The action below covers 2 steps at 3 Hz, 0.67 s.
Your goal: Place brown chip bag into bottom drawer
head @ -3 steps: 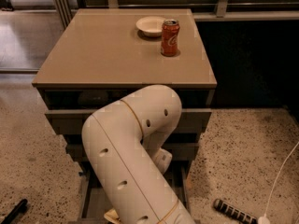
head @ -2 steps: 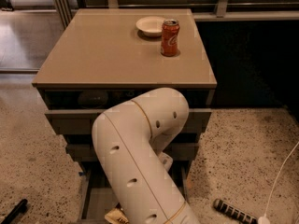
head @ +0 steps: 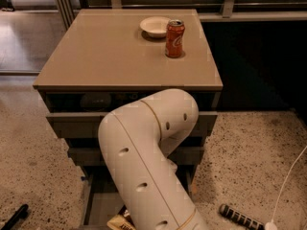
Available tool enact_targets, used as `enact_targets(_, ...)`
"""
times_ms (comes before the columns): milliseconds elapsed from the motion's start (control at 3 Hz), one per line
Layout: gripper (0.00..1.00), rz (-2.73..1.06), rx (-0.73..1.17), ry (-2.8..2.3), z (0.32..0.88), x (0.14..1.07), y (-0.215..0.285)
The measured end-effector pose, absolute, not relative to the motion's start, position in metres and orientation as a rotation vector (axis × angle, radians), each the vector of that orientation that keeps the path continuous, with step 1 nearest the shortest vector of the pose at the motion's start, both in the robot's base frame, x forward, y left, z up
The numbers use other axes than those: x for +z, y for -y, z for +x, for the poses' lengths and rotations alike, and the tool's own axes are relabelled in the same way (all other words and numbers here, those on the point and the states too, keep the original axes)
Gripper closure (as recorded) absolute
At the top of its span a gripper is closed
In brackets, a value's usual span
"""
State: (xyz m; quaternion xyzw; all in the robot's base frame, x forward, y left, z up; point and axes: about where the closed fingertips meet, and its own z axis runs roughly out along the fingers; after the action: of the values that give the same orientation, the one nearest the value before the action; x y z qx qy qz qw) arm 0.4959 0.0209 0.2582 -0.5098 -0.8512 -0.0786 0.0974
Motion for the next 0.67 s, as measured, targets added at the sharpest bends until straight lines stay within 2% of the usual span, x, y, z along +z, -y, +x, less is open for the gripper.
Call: enact_targets(667,1.00,-1.612,-0.420,2.571,0.490,0.298,-0.025)
